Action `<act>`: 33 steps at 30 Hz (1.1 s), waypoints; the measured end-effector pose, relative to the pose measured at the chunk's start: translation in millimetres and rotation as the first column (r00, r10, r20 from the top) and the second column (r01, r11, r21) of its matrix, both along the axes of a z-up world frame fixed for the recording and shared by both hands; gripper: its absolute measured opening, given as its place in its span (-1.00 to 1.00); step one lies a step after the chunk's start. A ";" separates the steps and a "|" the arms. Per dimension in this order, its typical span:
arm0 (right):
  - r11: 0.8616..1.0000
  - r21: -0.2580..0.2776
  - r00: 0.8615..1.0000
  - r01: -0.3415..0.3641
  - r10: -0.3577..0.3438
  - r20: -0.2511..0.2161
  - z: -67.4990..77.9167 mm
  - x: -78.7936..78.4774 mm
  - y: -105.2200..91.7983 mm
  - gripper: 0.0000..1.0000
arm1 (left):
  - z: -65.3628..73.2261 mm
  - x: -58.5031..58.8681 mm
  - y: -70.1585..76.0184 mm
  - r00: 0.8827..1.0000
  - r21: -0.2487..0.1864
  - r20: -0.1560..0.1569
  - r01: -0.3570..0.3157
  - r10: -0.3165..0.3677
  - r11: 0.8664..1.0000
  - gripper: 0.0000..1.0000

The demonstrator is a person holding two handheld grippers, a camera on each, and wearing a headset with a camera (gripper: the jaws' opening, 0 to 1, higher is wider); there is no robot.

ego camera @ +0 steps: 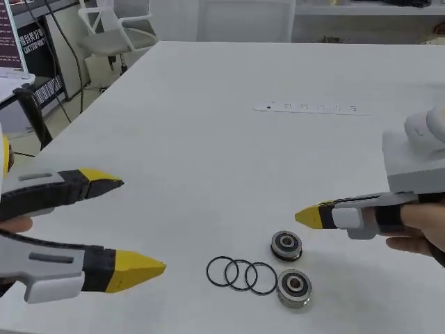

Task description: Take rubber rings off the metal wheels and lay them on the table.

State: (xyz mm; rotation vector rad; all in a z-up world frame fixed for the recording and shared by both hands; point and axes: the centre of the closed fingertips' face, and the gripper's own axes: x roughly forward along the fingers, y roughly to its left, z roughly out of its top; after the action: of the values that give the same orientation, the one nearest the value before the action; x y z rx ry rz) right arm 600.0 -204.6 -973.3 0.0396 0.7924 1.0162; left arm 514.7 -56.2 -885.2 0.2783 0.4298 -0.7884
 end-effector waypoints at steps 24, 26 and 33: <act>0.994 -0.078 0.995 -0.080 0.084 0.053 -27.4 -3.5 -13.0 -0.63 | 30.8 77.0 -85.9 0.967 0.032 0.149 0.204 -0.207 0.978 0.11; 0.991 -0.086 0.992 -0.102 0.107 0.064 -29.1 -5.7 -11.3 -0.60 | 26.9 81.4 -94.3 0.969 0.008 0.140 0.204 -0.203 0.979 0.08; 0.977 -0.129 0.980 -0.169 0.180 0.080 -39.0 -11.0 -9.2 -0.48 | -3.2 87.1 -124.1 0.965 0.016 0.083 0.248 -0.249 0.969 -0.07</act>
State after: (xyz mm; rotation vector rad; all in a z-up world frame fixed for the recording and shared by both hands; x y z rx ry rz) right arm 589.0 -213.8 -1012.3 -0.1835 0.7823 1.1251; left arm 601.7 -180.3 -888.4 0.3748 0.3205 -1.0174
